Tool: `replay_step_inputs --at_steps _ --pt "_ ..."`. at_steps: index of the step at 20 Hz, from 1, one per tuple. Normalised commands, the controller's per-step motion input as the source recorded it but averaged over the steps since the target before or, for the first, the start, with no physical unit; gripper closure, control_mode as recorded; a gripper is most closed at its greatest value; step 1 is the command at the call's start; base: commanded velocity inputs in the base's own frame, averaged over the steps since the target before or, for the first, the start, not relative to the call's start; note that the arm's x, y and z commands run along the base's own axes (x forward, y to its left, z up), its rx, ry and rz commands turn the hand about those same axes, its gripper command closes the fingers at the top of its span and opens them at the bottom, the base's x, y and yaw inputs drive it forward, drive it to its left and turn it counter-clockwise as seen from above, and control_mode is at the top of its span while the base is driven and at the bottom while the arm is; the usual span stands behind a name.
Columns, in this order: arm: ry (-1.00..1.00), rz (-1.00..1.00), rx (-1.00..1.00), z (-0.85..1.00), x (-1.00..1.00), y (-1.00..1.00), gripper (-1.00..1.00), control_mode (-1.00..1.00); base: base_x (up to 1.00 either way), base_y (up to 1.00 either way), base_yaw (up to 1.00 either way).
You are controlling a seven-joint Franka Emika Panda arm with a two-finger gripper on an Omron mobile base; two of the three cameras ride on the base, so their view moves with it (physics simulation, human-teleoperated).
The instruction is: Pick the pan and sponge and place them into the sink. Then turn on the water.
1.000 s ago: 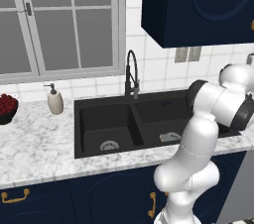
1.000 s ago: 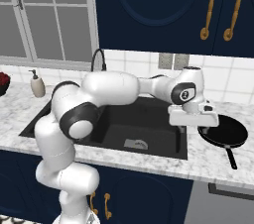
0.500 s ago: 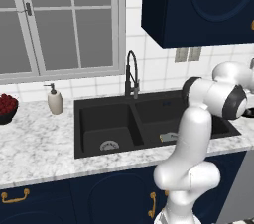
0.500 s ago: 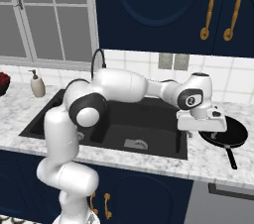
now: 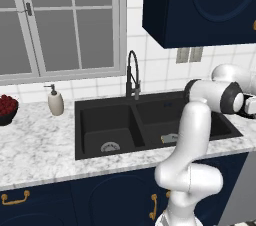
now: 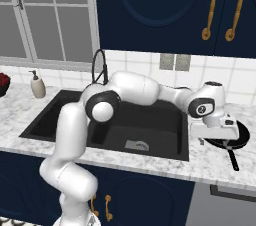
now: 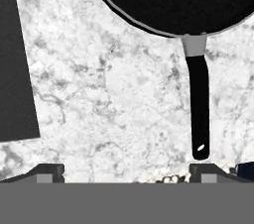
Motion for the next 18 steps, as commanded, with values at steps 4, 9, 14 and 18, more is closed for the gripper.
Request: replay_step_inputs --at_steps 4,9,14,18 --pt "0.05 0.00 0.10 -0.17 0.22 -0.36 -1.00 -1.00 0.00 0.00 0.00" --pt "0.04 0.00 0.06 -0.20 0.21 -0.26 -1.00 -1.00 0.00 0.00 0.00" --pt "0.02 0.00 0.04 -0.22 0.19 -0.23 -1.00 -1.00 0.00 0.00 0.00" --pt "0.01 0.00 0.03 -0.25 0.18 -0.20 -1.00 -1.00 0.00 0.00 0.00"
